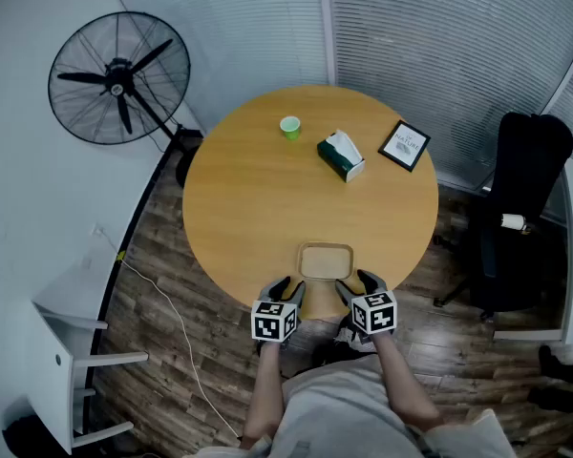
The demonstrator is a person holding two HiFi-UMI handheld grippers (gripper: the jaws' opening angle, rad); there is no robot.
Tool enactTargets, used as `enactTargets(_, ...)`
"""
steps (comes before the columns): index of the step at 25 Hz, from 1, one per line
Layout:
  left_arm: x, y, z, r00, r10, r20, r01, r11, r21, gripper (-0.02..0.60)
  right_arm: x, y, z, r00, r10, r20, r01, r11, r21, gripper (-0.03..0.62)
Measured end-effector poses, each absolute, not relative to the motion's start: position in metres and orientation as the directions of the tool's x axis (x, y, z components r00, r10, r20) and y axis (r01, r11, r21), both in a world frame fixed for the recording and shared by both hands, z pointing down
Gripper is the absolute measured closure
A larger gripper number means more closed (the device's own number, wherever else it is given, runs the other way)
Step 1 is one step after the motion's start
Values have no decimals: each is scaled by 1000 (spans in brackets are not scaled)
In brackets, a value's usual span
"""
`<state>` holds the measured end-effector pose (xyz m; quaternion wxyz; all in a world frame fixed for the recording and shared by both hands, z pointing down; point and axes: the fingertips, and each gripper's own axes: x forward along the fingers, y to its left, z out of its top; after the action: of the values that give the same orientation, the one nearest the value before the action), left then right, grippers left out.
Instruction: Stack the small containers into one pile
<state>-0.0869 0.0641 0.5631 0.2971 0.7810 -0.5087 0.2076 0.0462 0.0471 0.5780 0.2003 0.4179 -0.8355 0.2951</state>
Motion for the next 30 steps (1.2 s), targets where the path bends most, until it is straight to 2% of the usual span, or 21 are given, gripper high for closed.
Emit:
enactTargets(4,-90,77,562,406,-672,619,-914,-317,254,423,52,60,575,-536,-618,575,-841,450,-300,347)
enactTargets(6,-89,84,564,417,-666,619,-909,-325,262,425,58,64,569,-516,-651,557,-855,434,-284,384)
enactTargets(14,-90,98,564,423,-668,612,-905,-341,254,474,60,81,562,-499,-685,531,-866,419,-273,460)
enactTargets(16,-91,101,563,426,-669,610,-904,-344,255,478,60,85,559,-490,-700,519,-872,400,-284,504)
enactTargets(17,-90,103,563,427,-668,609,-903,-345,255,479,62,85,557,-486,-711,509,-874,387,-294,564)
enactTargets(18,-89,104,563,428,-668,608,-903,-346,255,482,64,86,555,-485,-718,499,-874,378,-306,589)
enactTargets(30,-89,118,559,416,-701,580,-909,-328,256,575,57,100,550,-574,-672,467,-817,430,-385,594)
